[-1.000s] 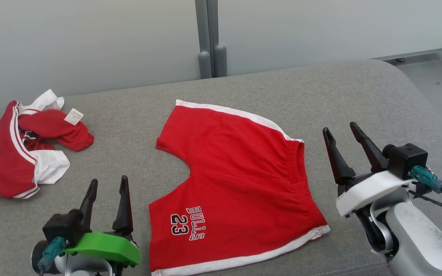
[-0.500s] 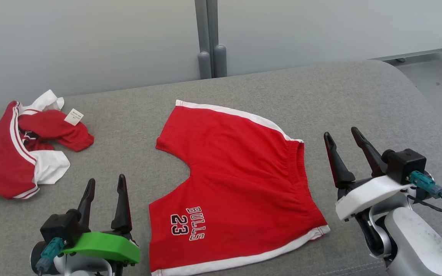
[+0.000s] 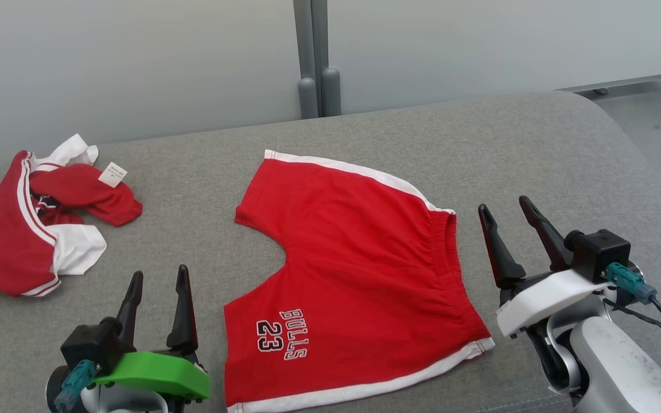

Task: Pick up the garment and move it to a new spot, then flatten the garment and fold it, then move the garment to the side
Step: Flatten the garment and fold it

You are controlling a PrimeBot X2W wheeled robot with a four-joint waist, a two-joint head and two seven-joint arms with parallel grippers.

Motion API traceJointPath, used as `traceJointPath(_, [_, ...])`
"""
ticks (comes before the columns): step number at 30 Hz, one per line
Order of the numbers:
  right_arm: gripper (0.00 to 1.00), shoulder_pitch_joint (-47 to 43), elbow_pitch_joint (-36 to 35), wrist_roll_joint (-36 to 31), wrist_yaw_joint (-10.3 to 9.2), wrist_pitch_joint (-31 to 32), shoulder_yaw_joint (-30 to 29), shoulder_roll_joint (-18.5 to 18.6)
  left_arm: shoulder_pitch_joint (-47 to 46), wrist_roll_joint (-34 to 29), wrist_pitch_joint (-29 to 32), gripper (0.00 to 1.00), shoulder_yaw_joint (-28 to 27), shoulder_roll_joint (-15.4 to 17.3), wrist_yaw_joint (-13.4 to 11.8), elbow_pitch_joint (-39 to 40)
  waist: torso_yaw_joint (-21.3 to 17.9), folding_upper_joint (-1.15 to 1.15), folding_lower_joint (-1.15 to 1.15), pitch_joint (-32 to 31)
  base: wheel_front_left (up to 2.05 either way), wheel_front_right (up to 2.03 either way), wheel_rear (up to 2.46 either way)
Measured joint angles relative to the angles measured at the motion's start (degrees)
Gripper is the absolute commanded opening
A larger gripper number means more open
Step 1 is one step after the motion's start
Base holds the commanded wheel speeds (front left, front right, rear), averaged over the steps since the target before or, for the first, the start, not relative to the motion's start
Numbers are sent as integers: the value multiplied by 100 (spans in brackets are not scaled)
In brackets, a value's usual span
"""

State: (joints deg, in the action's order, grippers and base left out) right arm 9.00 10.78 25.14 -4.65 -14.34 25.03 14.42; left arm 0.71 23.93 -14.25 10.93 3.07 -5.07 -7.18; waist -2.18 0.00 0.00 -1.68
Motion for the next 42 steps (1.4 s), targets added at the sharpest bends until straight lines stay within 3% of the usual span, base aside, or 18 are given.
traceJointPath(42, [100,-84,-5,-153,178,0,-185,-133,115,-105,-3,100,136,-15,37,-56,47,0,0,56,0,0,0])
